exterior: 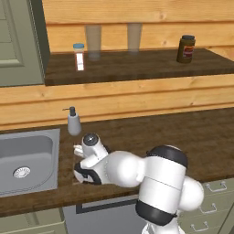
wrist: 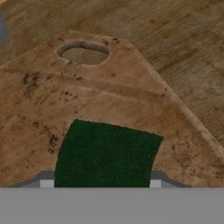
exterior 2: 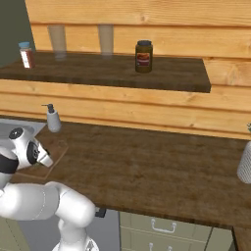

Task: Pick up the sponge from the counter and clean the cutting board by briefly scrubbing or pressing down on the cutting board. Once finished, release the sponge.

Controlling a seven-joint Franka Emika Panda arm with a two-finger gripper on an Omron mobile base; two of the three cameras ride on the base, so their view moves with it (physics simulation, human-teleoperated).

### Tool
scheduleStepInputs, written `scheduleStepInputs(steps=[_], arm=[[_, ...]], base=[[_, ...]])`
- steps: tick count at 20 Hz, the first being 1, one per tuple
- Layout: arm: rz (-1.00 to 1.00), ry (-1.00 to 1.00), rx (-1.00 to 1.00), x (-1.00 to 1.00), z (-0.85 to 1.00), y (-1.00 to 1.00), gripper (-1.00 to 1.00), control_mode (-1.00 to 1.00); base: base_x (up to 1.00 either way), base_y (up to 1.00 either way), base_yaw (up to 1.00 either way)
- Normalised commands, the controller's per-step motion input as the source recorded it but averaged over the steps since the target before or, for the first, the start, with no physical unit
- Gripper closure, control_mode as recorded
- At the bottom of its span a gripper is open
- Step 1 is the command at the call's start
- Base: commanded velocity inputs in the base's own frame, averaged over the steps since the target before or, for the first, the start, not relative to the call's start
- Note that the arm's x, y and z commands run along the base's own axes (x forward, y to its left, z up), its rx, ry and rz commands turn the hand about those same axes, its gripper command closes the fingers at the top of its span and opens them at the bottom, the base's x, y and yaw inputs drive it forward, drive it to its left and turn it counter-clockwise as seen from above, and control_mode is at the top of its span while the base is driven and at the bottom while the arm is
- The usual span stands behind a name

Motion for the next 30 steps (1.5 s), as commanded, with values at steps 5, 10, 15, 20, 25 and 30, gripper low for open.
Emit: scheduleStepInputs(steps=[5, 10, 15, 20, 25, 30], arm=[[-0.06, 0.00, 0.00, 0.30, -0.15, -0.33, 1.00, -1.00], [-0.06, -0.01, 0.00, 0.36, -0.08, -0.29, 1.00, -1.00], [-0.05, -0.01, 0.00, 0.35, -0.05, -0.29, 1.00, -1.00], [-0.03, 0.00, 0.00, 0.48, -0.15, -0.27, 1.00, -1.00], [0.00, -0.01, 0.00, 0.55, -0.19, -0.09, 1.00, -1.00], [0.00, -0.07, 0.00, 0.46, -0.24, 0.00, 1.00, -1.00]], base=[[0.00, 0.00, 0.00], [0.00, 0.00, 0.00], [0.00, 0.00, 0.00], [0.00, 0.00, 0.00], [0.00, 0.00, 0.00], [0.00, 0.00, 0.00]])
